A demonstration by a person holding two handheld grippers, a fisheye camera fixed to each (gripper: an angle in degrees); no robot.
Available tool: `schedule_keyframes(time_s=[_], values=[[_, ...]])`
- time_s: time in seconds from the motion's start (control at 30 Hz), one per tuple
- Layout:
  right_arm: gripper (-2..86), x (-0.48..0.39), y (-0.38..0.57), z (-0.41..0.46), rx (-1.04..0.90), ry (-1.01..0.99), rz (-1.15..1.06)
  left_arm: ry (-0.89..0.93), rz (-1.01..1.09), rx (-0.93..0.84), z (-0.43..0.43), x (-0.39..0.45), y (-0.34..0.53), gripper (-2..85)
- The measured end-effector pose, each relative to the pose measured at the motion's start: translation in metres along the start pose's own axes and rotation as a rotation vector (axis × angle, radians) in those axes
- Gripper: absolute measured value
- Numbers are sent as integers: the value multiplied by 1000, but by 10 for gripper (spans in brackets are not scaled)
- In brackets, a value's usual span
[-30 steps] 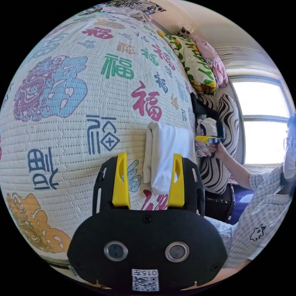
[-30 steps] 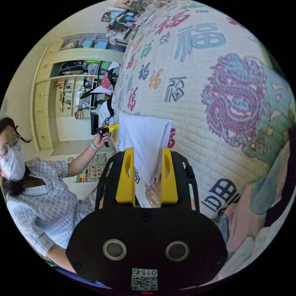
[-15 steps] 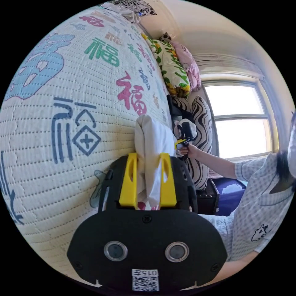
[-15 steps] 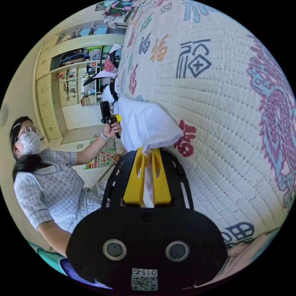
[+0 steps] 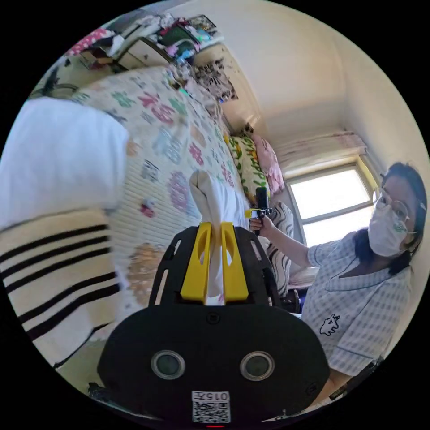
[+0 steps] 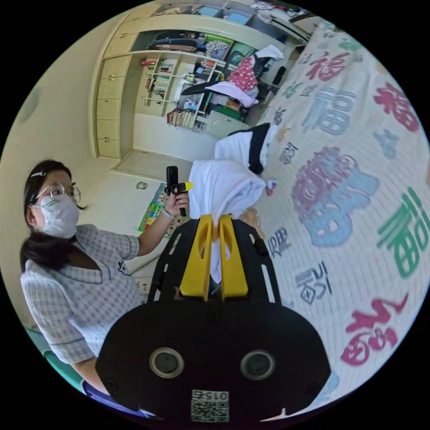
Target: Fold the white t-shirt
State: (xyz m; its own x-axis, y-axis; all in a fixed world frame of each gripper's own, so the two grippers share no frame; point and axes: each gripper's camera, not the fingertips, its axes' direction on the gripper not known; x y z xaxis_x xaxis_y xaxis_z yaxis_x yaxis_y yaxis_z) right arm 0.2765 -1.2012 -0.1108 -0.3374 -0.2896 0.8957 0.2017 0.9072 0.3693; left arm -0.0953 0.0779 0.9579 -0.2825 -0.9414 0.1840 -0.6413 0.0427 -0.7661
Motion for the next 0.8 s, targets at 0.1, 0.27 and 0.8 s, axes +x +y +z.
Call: schedule_keyframes(time_s=[0.1, 0.27, 0.8], values=[[16, -4, -92, 76, -49, -42, -72, -113, -26, 87, -103, -18, -9, 30], [33, 5, -222, 196, -99, 182, -72, -349, -77, 136, -201, -69, -34, 50], [113, 57, -204, 331, -26, 329, 174, -452, -355, 538, -311, -94, 234, 122]])
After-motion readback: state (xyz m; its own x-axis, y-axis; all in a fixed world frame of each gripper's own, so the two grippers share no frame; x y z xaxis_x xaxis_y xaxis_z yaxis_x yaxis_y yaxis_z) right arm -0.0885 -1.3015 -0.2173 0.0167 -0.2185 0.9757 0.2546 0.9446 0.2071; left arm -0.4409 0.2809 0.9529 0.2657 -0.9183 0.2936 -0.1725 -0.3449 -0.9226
